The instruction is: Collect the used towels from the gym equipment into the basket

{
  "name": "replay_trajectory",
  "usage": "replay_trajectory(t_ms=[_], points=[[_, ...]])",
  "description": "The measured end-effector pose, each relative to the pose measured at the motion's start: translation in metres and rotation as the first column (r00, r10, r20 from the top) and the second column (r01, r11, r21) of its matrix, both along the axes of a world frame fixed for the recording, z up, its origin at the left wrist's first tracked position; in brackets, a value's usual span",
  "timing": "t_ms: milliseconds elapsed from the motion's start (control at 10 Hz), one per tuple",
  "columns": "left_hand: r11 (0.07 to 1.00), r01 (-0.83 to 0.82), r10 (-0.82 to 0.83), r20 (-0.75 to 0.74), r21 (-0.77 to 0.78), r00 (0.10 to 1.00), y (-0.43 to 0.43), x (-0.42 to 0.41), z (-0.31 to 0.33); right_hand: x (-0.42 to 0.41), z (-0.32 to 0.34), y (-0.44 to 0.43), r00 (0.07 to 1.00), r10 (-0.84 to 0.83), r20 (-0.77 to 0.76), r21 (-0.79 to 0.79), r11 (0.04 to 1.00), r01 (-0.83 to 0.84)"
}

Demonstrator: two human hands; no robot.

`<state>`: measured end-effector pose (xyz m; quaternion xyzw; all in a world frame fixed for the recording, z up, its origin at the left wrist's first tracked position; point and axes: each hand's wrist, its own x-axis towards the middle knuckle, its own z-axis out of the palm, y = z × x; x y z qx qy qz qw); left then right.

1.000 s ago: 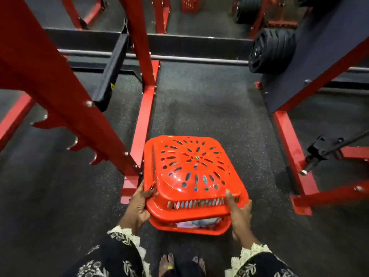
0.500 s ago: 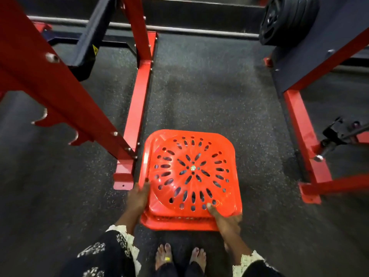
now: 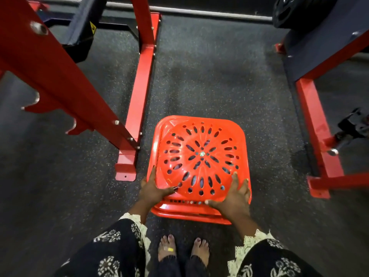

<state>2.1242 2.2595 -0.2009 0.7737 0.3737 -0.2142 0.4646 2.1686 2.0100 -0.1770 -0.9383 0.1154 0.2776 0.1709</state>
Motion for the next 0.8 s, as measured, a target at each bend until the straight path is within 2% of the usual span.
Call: replay_trajectory(t_ms=[100, 200, 300, 400, 500, 700, 800], points=[[1.0, 0.0, 0.001, 0.005, -0.023, 1.0, 0.005, -0.007, -0.002, -0.007, 0.003, 0.004, 0.996, -0.072, 0.058, 0.0, 0.997, 0.072], [0.995, 0.094, -0.095, -0.046, -0.023, 0.994, 0.009, -0.023, -0.002, -0.02, 0.005, 0.006, 0.99, -0.109, 0.088, -0.045, 0.993, 0.113], [0.99, 0.138, -0.136, -0.055, 0.028, 0.989, 0.009, -0.029, -0.001, -0.027, 0.003, 0.006, 0.992, -0.093, 0.083, -0.039, 0.995, 0.097], [0.987, 0.155, -0.154, -0.044, 0.034, 0.987, 0.007, -0.026, -0.004, -0.03, -0.004, 0.013, 0.997, -0.021, 0.069, -0.14, 0.99, 0.03], [0.985, 0.164, -0.161, -0.065, 0.045, 0.985, 0.004, -0.024, -0.006, -0.027, -0.006, 0.016, 0.999, -0.024, 0.043, -0.16, 0.987, 0.031], [0.976, 0.203, -0.186, -0.171, 0.085, 0.967, -0.006, -0.017, 0.009, -0.016, 0.002, 0.012, 0.99, -0.121, -0.068, -0.04, 0.992, 0.118], [0.99, 0.123, -0.119, -0.049, 0.073, 0.992, -0.018, -0.003, 0.03, 0.002, 0.02, 0.016, 0.982, -0.156, -0.108, 0.086, 0.983, 0.165]])
